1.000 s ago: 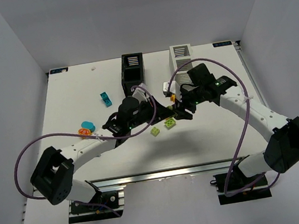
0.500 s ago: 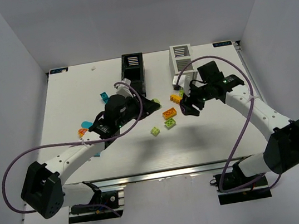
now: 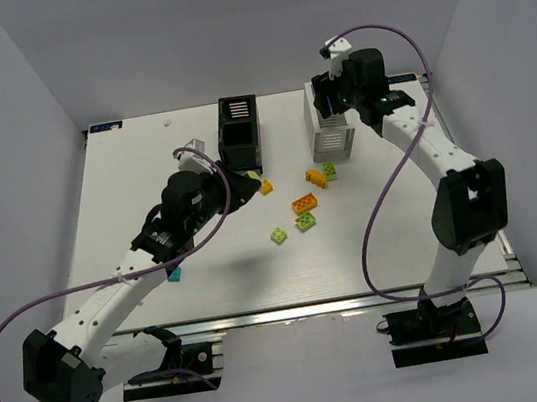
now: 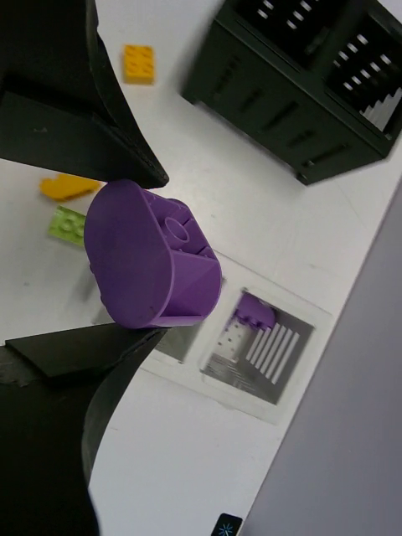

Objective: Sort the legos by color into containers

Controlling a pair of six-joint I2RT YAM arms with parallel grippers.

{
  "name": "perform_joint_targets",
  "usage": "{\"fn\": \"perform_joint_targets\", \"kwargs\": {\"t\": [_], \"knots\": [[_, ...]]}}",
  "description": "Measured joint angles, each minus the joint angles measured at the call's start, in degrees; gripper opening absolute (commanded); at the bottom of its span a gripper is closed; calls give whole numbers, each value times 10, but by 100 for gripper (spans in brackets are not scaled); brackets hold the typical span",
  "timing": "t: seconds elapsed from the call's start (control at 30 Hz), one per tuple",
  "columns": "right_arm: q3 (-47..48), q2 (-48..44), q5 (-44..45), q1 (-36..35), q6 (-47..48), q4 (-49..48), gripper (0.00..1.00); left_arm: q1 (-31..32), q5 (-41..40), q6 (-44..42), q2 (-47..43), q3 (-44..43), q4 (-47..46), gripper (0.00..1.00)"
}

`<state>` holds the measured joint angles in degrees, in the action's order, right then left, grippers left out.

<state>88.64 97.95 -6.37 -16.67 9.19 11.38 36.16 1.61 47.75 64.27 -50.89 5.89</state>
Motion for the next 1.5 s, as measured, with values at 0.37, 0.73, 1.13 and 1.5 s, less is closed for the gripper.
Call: {"fn": "perform_joint_targets", "kwargs": {"t": [0.37,0.73,1.13,1.5], "knots": [[124,188,97,21,-29,-105,0,-1,-34,10,-14,22,11,0],[144,218,101,26,-26,-147,10,-6,-43,12,-14,24,15,0],[151,263,100,27,-23,-162,53,-9,-43,12,-14,24,31,0],[157,267,74,36,-13,-163,89,-12,-43,7,8,-4,44,0]]}}
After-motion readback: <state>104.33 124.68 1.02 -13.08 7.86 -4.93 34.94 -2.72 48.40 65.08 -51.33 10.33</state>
